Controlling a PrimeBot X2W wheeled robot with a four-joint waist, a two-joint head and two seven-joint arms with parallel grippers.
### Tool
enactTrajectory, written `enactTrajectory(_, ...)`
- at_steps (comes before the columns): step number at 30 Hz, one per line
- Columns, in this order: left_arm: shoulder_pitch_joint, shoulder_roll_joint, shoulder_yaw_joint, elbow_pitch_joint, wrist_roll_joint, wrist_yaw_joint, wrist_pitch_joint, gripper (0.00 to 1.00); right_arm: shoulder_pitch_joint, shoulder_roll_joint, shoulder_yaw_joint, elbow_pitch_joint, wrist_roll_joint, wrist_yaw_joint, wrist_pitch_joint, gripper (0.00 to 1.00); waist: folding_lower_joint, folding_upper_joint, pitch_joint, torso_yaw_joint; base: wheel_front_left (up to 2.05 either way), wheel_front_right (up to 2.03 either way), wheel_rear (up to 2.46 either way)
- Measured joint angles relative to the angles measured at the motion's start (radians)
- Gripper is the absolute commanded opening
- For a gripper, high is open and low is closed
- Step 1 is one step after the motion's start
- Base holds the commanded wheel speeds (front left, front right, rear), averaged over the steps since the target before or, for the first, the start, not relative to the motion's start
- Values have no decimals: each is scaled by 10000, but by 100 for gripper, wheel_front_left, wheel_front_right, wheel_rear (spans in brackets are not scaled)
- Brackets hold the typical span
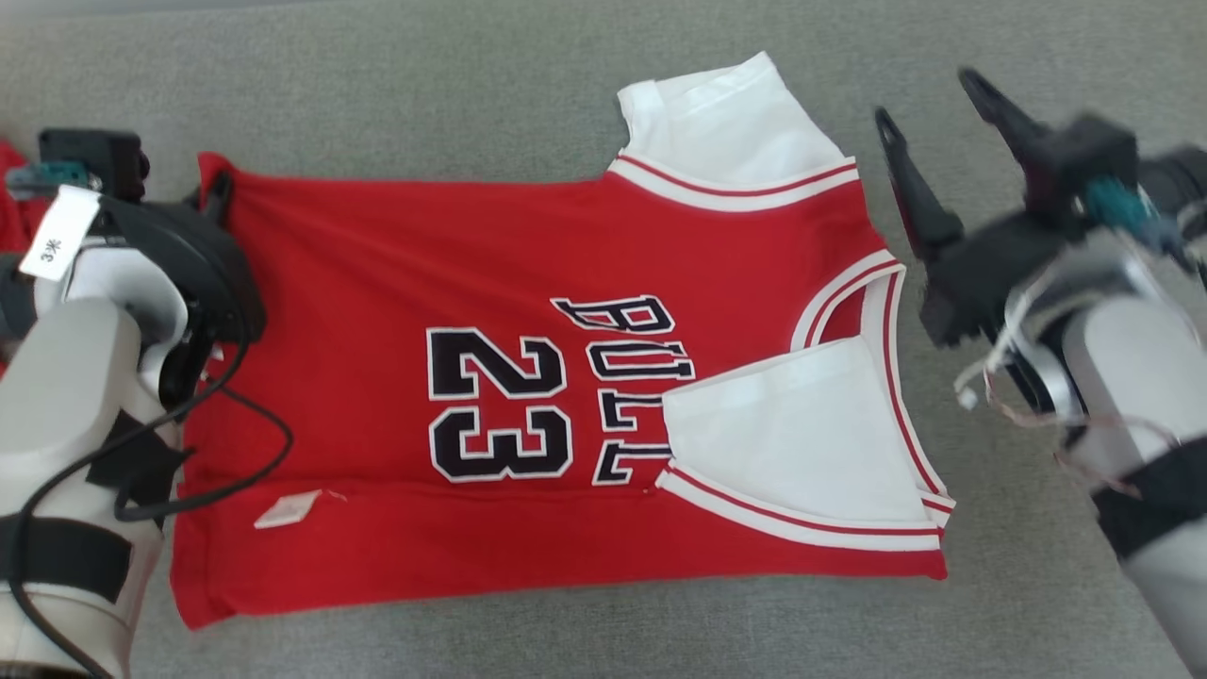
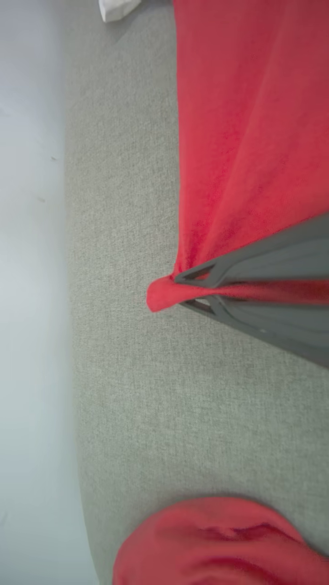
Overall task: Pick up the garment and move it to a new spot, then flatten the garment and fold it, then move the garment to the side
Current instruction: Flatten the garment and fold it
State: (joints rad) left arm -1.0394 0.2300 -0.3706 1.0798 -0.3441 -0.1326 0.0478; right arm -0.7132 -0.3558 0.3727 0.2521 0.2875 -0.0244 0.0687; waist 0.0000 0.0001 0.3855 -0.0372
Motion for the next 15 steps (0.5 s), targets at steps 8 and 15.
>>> enactTrajectory(8, -469, -343, -330, -84, -92, 2, -548, 0, -2480, 861, 345, 2940, 21, 217, 1672, 100, 1, 0, 565, 438, 0, 0, 0)
enactTrajectory(15, -958, -573, -700, -234, -194, 0, -865, 0, -3524, 1058, 466, 4652, -142, 186, 2316, 100, 1, 0, 1074, 761, 0, 0, 0)
